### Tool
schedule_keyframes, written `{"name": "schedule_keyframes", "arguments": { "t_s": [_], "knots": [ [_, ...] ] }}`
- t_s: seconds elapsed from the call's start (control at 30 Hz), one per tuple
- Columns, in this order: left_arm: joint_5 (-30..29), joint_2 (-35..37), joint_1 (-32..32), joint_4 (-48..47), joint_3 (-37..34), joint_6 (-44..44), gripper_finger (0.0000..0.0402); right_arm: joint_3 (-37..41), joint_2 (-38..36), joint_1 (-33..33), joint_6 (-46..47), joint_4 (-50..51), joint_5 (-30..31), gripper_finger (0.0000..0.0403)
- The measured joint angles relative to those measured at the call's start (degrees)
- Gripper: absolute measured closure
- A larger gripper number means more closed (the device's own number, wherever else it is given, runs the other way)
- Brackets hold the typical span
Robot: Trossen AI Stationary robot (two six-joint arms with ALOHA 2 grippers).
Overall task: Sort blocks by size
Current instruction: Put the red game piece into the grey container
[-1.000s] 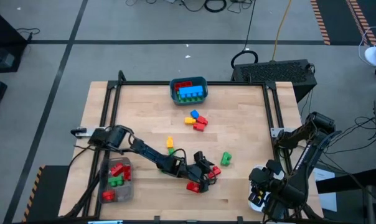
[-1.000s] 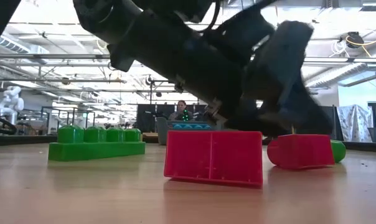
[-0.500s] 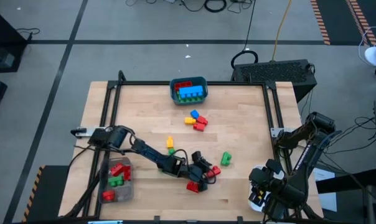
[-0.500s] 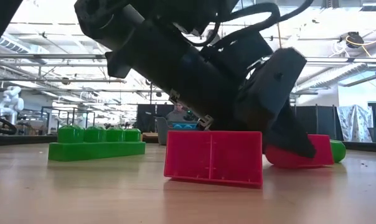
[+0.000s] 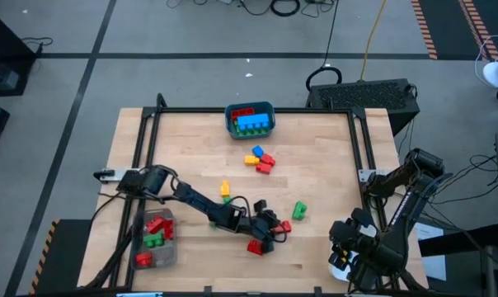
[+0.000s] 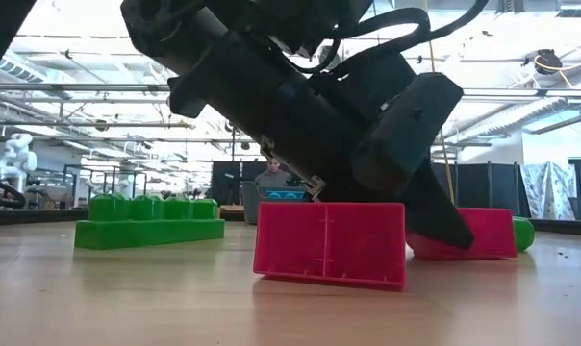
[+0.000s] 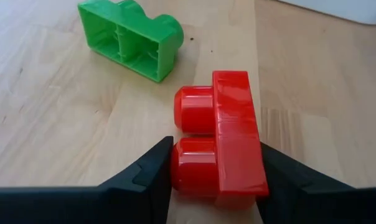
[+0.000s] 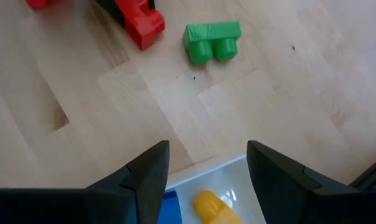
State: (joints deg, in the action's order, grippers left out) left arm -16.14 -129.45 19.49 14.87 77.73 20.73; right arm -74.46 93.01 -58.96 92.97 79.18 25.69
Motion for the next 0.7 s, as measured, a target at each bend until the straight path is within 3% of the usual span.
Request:
{"name": "schedule_keyframes", "arguments": {
  "t_s": [0.4, 0.7],
  "knots": [
    [0.61, 7.27, -0.40, -14.09, -0.09, -0.06, 0.0226, 0.00, 0.02, 1.95, -4.61, -0.05, 5.93, 0.0202],
    [-2.32, 16.24, 0.22, -33.73, -0.28, 1.53, 0.0226, 0.00, 0.02, 5.90, -8.45, -0.11, 12.17, 0.0202]
  ]
}}
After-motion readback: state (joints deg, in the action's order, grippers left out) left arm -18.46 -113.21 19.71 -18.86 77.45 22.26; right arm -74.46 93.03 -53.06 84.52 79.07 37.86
